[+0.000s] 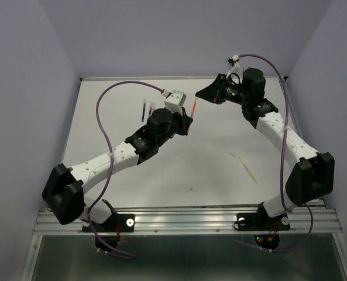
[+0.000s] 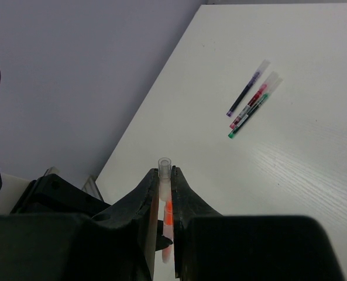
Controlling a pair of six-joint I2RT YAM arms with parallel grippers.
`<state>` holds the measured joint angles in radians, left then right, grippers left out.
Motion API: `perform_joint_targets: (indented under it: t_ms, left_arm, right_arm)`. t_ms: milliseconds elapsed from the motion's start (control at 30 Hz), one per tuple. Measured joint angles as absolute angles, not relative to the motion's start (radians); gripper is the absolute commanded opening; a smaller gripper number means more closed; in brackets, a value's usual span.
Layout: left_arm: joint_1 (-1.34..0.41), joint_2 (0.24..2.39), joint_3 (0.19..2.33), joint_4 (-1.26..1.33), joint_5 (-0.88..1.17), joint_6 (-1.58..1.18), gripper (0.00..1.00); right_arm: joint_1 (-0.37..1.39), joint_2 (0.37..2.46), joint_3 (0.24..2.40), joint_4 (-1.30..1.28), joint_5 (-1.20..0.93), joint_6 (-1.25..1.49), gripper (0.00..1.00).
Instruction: Insert the pens into the pen caps
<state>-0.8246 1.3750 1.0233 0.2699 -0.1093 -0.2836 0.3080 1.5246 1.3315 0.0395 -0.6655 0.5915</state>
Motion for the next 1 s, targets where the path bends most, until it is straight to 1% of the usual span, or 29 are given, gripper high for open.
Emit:
perform_joint_targets:
  t_ms: [467,1000]
  left_arm:
    - [-0.825,1.370,1.023,0.274,-0.110,-0.284,0.00]
    - [-0.825,1.369,1.023,0.272,-0.118,-0.289,0.00]
  right_arm:
    - [0.329,1.528,1.330,0.076,-0.657,0.579,0.14]
    - [0.335,1.528,1.325,0.080,-0.598,0.566,0.14]
